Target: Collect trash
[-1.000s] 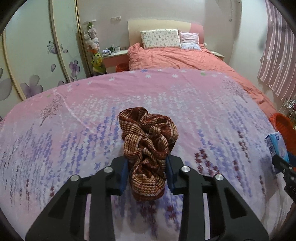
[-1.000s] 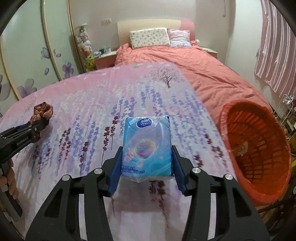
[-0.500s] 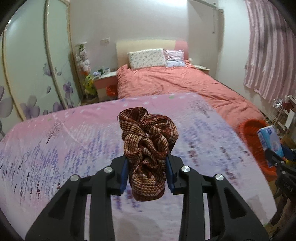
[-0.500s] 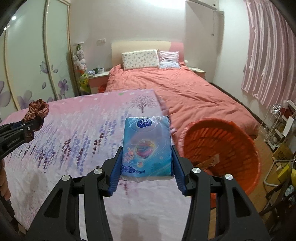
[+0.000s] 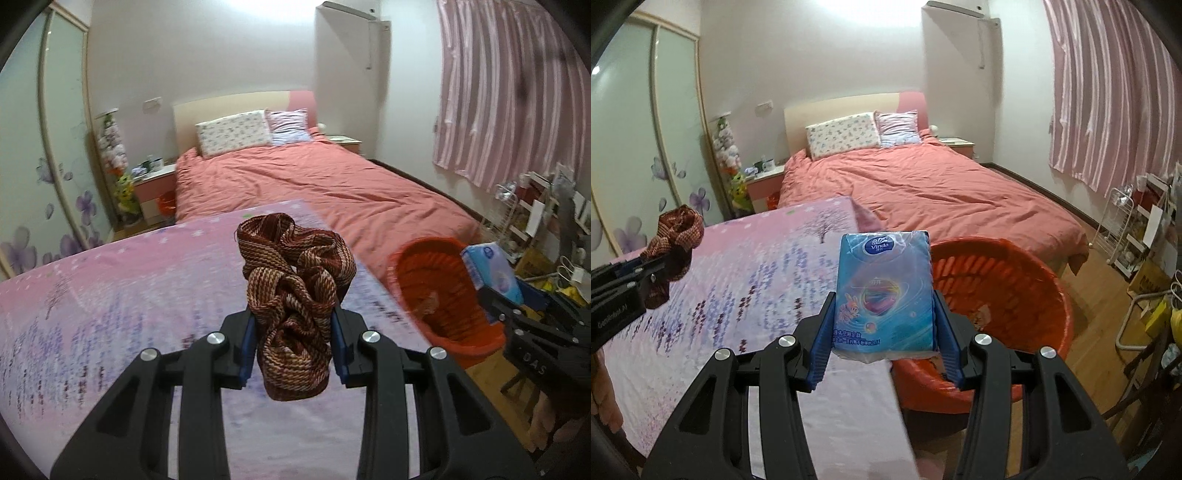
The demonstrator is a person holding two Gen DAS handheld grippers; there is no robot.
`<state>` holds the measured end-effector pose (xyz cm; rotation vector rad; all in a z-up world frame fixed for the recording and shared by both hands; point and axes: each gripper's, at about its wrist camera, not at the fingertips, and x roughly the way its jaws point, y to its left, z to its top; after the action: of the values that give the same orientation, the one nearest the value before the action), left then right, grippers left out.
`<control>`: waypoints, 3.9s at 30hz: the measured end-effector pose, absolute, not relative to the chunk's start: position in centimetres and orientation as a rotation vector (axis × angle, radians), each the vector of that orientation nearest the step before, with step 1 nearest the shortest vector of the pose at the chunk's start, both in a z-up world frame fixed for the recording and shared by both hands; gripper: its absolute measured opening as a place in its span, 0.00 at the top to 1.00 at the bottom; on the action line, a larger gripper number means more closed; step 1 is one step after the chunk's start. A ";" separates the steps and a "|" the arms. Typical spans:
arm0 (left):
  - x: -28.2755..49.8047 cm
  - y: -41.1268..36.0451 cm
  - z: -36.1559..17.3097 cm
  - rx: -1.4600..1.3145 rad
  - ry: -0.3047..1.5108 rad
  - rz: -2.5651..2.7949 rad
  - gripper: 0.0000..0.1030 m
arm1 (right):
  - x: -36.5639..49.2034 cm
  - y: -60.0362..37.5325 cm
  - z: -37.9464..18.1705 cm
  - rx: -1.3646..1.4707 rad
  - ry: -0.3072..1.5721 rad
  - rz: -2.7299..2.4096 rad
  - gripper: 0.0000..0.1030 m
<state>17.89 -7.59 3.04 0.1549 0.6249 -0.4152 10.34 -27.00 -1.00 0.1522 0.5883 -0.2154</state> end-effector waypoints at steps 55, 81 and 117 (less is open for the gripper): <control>18.1 -16.6 -1.9 0.182 0.688 -0.534 0.09 | 7.9 -35.4 -2.2 0.289 0.530 -0.341 0.18; 2.9 0.0 0.1 0.024 0.565 -0.203 0.04 | -2.3 -21.9 -0.1 0.124 0.460 -0.482 0.02; -0.8 0.5 3.3 0.071 0.473 -0.073 0.04 | -4.4 -19.4 0.6 0.134 0.555 -0.573 0.02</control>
<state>-0.82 0.53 3.32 0.0713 0.4732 -0.0728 -4.35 -19.36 0.59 0.1341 0.5547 -0.5735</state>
